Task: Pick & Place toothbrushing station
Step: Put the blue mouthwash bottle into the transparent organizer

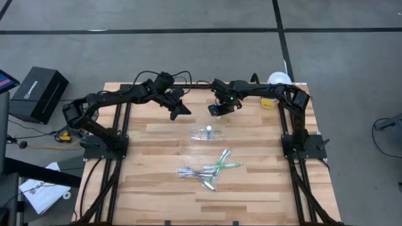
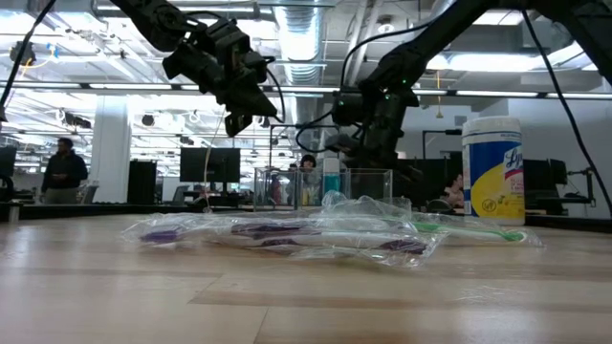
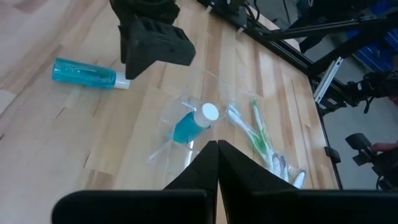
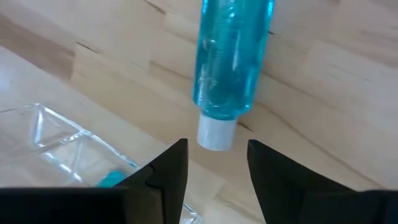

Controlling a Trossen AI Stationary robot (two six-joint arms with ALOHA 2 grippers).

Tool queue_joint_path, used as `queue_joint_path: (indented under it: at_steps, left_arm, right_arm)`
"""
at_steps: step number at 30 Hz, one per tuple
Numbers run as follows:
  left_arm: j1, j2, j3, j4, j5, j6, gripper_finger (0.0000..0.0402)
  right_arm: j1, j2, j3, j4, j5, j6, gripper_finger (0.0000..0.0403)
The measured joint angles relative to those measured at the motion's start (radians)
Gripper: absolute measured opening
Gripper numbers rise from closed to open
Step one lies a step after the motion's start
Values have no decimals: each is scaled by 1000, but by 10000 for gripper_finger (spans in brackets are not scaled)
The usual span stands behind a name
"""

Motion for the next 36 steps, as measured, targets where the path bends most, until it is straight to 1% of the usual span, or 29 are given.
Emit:
queue_joint_path:
  at_steps: [14,17,19,21,25,27,30,36]
  left_arm:
    - [40,0,0,-9,-1,29,0]
    - [40,0,0,-17,-1,33,0]
    - [40,0,0,-19,-1,34,0]
    - [40,0,0,-19,-1,34,0]
    - [42,0,0,-24,-1,43,0]
    - [43,0,0,-29,-1,46,0]
    - [47,0,-2,-29,-1,52,0]
    - [59,0,-48,-27,-1,52,0]
  right_arm:
    - [-7,8,-1,28,-1,8,159]
    - [-10,37,2,45,-1,12,159]
    - [-9,53,-3,26,-5,12,159]
    - [-2,79,12,62,-4,12,159]
    - [-2,90,32,52,-10,12,159]
    - [-2,92,34,56,7,12,158]
    - [-8,92,34,50,29,5,151]
    - [-17,92,34,59,23,-26,118]
